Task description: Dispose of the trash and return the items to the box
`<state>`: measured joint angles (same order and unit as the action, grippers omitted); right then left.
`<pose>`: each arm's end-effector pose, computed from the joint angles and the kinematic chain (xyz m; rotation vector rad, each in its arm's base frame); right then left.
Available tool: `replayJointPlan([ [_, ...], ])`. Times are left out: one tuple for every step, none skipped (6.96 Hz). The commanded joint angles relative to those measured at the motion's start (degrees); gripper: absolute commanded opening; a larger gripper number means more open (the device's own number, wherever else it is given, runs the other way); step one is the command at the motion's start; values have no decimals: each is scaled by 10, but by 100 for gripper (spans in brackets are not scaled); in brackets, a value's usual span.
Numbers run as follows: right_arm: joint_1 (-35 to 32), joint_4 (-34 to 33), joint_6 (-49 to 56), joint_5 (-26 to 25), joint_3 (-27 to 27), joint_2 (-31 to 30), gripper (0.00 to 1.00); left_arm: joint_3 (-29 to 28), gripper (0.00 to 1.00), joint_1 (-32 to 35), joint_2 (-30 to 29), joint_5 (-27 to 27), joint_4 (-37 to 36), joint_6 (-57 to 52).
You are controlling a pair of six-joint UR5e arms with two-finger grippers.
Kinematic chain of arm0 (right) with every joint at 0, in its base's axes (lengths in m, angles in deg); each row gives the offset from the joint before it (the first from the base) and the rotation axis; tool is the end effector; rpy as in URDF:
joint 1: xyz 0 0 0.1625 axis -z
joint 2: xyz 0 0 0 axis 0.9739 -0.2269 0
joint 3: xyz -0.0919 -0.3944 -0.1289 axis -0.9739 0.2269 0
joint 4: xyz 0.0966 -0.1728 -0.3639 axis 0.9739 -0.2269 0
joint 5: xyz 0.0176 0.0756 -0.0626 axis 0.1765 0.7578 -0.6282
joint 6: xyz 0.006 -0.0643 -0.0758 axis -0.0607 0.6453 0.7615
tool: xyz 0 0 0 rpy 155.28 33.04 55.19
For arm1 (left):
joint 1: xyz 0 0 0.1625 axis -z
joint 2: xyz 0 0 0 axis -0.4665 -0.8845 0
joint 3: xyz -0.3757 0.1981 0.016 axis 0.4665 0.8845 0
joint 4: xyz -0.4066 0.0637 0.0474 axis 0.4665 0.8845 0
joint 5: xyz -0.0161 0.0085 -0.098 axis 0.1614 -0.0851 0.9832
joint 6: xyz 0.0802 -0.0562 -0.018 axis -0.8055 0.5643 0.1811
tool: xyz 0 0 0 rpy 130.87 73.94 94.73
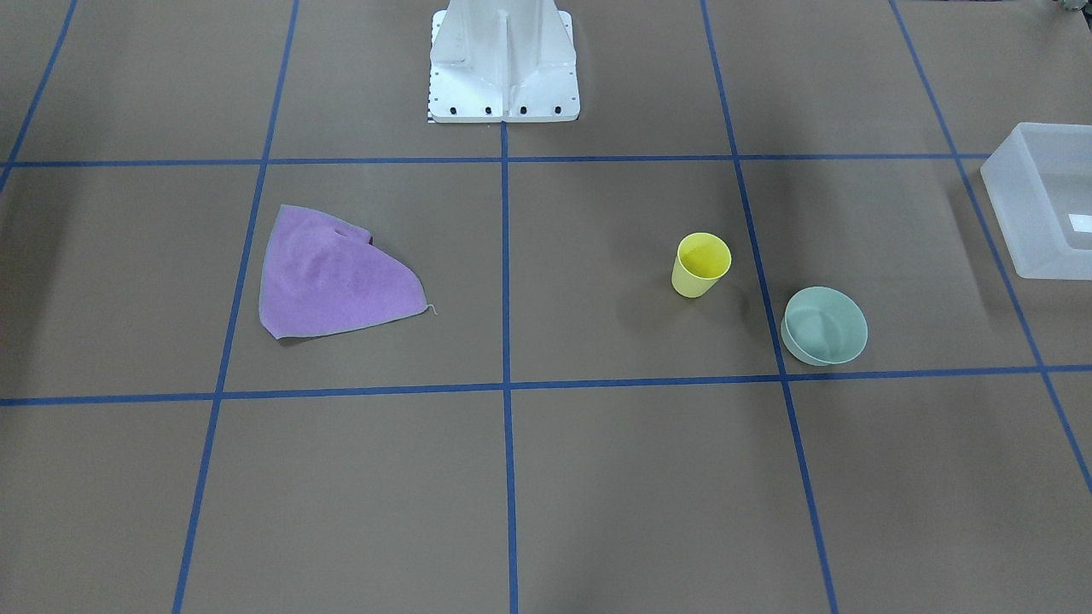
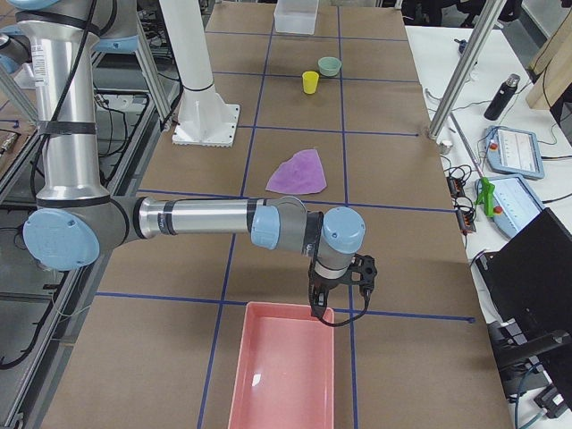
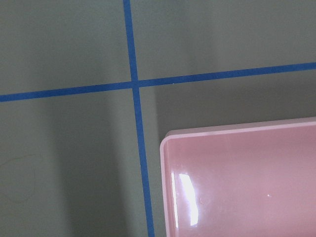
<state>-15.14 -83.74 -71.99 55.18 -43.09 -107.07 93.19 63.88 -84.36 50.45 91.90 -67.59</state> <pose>0.0821 -0.4836 0.6428 -0.0998 -0.7569 0.0849 -0.0790 -0.4738 0.6101 0.1183 0.7639 -0.1083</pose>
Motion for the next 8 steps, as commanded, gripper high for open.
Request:
replayJointPlan([
  [0,0,2,0,-1,-1,100,6,98,1,3,1,1,0],
  [0,0,2,0,-1,-1,100,3,98,1,5,0,1,0],
  [0,0,3,0,-1,-1,100,0,98,1,3,0,2,0],
  [0,0,3,0,-1,-1,100,0,98,1,0,0,2,1],
  [0,0,3,0,-1,-1,100,-3,98,-3,-5,0,2,0],
  [-1,0,3,0,-1,-1,100,-12,98,-3,-5,1,2,3],
  [-2,0,4,0,-2,-2,100,-13,98,-3,-6,3,-1,8],
  [-3,0,4,0,-2,-1,100,-12,98,-3,-8,0,1,5],
])
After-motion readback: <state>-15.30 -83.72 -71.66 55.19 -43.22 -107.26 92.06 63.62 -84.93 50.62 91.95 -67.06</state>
